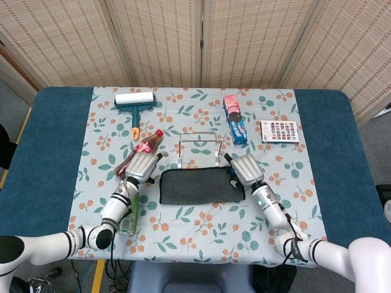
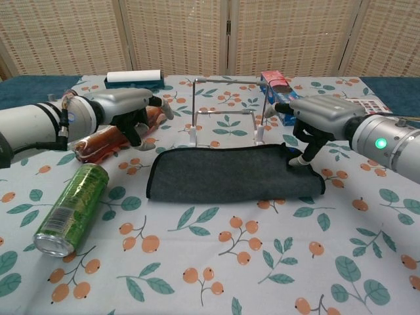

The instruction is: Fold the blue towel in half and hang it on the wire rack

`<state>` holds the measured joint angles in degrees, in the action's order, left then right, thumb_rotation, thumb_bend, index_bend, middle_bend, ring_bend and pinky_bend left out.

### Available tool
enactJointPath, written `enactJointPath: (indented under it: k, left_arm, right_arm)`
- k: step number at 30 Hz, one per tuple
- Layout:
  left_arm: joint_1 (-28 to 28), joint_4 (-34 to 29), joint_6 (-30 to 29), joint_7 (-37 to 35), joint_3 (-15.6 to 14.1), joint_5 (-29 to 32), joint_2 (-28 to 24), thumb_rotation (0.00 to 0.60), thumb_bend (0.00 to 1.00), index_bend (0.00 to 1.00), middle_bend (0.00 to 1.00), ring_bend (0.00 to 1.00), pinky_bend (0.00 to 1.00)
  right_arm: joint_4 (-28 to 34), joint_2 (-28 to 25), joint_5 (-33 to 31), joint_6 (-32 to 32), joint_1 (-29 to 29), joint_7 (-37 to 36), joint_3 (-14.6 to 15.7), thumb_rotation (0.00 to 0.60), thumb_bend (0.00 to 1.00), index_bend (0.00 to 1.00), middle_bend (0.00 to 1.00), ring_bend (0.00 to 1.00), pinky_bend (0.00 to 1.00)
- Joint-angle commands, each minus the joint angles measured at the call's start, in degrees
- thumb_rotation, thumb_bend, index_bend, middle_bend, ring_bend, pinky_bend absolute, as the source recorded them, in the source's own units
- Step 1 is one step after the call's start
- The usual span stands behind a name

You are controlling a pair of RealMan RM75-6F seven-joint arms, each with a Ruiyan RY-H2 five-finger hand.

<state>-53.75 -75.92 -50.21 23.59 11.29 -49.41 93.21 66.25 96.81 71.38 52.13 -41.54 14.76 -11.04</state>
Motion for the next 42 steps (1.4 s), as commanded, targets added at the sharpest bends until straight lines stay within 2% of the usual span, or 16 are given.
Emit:
enactJointPath:
  k: [1,11,17,22,26,31,42]
  left_arm:
    - [0.9,-2.1,-1.3,0.4,-0.1,-0.1,-1.2,0.6,0.29,0.2,0.86,0.84,1.0]
    - [5.4,-9.3,-7.8,-0.8,-0.5,-3.2,-6.4,0.6,0.29,0.19,0.78,0.76,1.0]
    - [8.6,-13.0,-12.5,-1.1,-1.5,-6.7,-9.4,0.6,0.29,0.22,0.72,0.67,1.0]
    - [10.9,-15.4,-15.2,-1.6,-2.0,-8.4,-11.7,0.6,0.29,0.24,0.69,0.6,0.98]
    - [12.8,-17.3,-17.5,-1.8,-2.5,-10.5,-13.5,0.6,0.29,0.26,0.65,0.55,0.87]
    - [15.3,-19.3,-20.5,-2.5,-3.5,-13.9,-15.3,0.6,0.29,0.26,0.62,0.52,0.82]
    - [19.7,-22.4,-23.8,-4.5,-4.7,-17.8,-17.7,0.6,0.29,0.26,0.61,0.51,0.77]
  right_arm:
    - [1.4,-1.0,0.3,1.2,0.5,-0.8,-0.2,0.6,0.12,0.08,0.88,0.88,1.0]
    - [6.7,-7.2,3.3,6.3,3.6,-2.4,1.1,0.6,0.11,0.08,0.85,0.87,1.0]
    - [9.8,-11.3,6.6,10.4,5.6,-5.3,1.8,0.6,0.13,0.11,0.83,0.86,1.0]
    - [10.8,-14.3,10.6,12.8,7.0,-8.1,3.7,0.6,0.22,0.24,0.82,0.85,1.0]
    - [10.5,-16.0,15.5,13.0,7.3,-9.9,7.0,0.6,0.23,0.31,0.82,0.85,1.0]
    - [7.1,-15.9,20.4,13.2,7.1,-10.5,10.2,0.6,0.22,0.34,0.82,0.85,1.0]
    - [-7.9,-9.2,24.7,11.6,4.4,-14.6,12.1,0.6,0.16,0.36,0.84,0.86,1.0]
